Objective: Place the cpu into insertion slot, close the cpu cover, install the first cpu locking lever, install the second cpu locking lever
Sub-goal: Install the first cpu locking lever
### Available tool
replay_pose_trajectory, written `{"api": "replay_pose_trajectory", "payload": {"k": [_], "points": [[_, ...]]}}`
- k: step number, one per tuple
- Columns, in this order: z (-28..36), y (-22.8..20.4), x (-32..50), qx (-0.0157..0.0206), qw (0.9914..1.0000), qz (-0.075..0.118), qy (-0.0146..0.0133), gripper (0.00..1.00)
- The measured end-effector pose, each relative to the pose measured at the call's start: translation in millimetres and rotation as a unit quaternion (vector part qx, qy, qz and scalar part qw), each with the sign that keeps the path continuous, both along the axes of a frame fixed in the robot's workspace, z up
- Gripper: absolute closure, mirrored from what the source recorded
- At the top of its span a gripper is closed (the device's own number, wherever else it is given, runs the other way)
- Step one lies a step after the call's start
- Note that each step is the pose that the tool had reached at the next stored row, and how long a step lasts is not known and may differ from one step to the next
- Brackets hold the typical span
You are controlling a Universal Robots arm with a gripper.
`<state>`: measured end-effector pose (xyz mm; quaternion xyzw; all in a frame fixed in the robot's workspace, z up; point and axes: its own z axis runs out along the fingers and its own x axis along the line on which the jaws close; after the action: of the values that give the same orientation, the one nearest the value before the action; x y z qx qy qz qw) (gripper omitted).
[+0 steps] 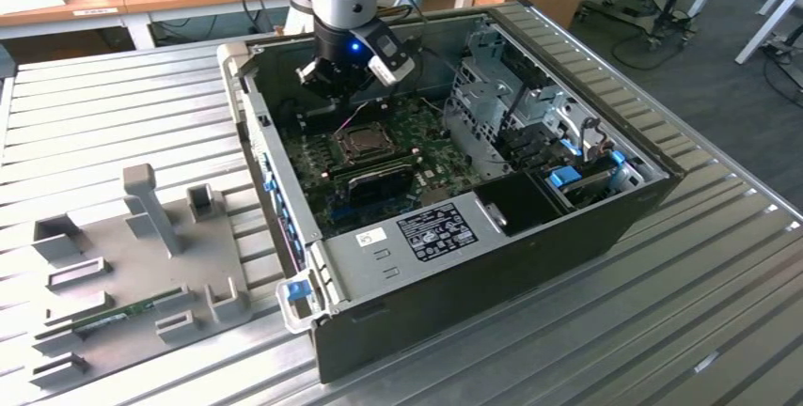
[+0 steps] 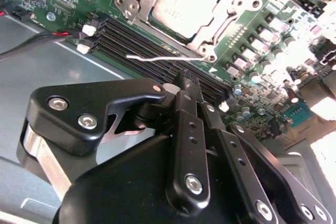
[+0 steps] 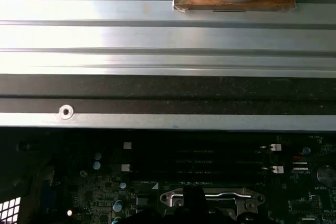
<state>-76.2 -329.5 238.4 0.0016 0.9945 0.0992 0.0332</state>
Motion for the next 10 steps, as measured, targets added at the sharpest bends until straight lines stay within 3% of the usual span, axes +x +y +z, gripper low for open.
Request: {"api": "replay_pose_trajectory", "payload": {"k": [10], "points": [[-2.3, 2.0, 5.4, 0.0004, 1.0, 0.0, 0.0, 0.9]]}}
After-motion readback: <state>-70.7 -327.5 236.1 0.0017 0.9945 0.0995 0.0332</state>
